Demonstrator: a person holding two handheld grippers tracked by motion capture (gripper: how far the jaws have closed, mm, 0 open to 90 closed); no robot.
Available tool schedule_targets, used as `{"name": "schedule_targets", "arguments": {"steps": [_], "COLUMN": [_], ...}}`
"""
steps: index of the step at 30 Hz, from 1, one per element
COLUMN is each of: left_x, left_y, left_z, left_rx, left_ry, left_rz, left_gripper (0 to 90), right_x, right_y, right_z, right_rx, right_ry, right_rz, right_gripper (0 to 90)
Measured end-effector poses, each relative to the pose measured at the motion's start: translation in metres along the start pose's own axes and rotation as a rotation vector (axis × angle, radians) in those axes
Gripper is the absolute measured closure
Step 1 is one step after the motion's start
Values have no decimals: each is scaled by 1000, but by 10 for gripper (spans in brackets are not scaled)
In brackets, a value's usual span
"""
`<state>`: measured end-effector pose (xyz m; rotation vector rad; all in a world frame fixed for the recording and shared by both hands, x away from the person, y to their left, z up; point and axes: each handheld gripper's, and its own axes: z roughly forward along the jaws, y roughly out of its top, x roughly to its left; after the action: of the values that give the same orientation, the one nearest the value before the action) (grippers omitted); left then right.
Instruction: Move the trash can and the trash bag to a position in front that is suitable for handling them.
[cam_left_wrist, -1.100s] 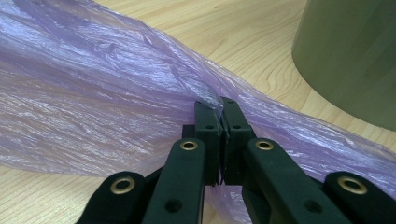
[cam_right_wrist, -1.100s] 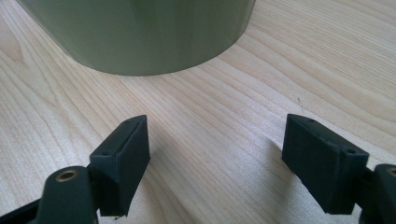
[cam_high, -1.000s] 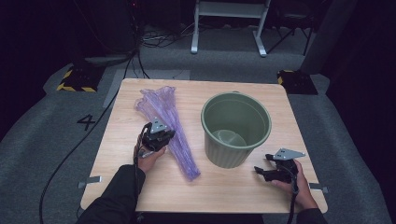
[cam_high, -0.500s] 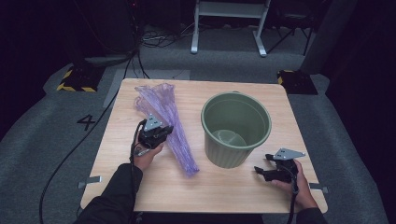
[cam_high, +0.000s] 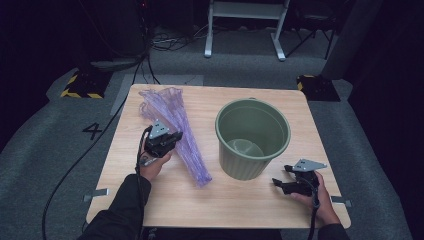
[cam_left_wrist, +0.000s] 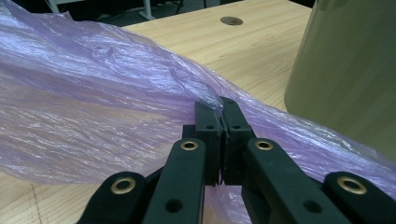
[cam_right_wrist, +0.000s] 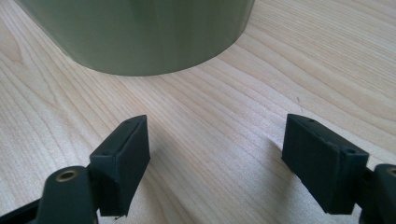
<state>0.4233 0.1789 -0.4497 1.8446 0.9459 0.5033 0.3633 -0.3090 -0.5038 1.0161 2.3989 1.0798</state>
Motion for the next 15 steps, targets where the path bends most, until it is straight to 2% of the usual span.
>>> {"name": "schedule_targets", "arguments": {"steps": [11, 15], "left_x": [-1, -1], "left_y": [2, 3], "left_z": [-1, -5], "left_rx": [-5, -21], "left_ry": [1, 4], "left_rz": [3, -3], "left_gripper": [879, 879], "right_x": [0, 0], "right_y": [0, 0], "right_z": [0, 0], "right_rx": [0, 0], "right_ry": [0, 1], "right_rz": [0, 0], "right_gripper": [233, 233]}}
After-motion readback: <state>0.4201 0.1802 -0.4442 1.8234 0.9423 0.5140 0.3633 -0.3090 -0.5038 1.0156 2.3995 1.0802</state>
